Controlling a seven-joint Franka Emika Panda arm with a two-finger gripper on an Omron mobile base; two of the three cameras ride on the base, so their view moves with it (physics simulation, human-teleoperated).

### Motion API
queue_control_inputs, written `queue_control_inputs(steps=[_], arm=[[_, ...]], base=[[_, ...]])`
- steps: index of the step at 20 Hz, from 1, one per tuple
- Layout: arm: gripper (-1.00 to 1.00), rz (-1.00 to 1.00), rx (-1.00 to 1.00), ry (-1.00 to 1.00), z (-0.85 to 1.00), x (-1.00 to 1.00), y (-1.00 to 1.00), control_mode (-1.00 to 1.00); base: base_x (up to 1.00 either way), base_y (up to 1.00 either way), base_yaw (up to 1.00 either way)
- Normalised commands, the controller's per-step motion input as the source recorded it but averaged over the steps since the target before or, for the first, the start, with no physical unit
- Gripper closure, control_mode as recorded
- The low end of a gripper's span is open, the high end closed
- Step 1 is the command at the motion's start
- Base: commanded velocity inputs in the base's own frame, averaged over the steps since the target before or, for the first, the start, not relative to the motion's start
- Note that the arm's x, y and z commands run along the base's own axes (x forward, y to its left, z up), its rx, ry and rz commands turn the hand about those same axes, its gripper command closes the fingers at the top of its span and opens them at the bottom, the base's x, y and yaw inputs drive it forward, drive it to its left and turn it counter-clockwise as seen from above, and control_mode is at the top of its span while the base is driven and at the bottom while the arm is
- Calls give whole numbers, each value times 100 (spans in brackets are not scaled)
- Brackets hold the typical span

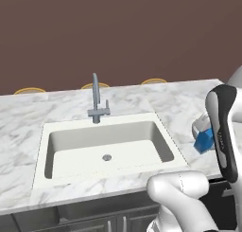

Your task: Gather the eggs and milk located in the vicinity of the sink area and place them right next to the bowl.

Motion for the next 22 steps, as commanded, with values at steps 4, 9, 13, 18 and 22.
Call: queue_control_inputs(steps=[4, 9, 13, 18, 22], arm=[[100, 2, 2, 6, 0, 6, -14, -100], [100, 2, 0, 12, 4, 21, -10, -100], [100, 0, 0, 16, 4, 44, -16, -100], [100, -2, -1, 3, -12, 49, -6, -100], [100, -9, 0, -4, -49, 10, 0, -100]], base=[[0, 0, 0], [0, 0, 0], [0, 0, 0], [0, 0, 0], [0, 0, 0]])
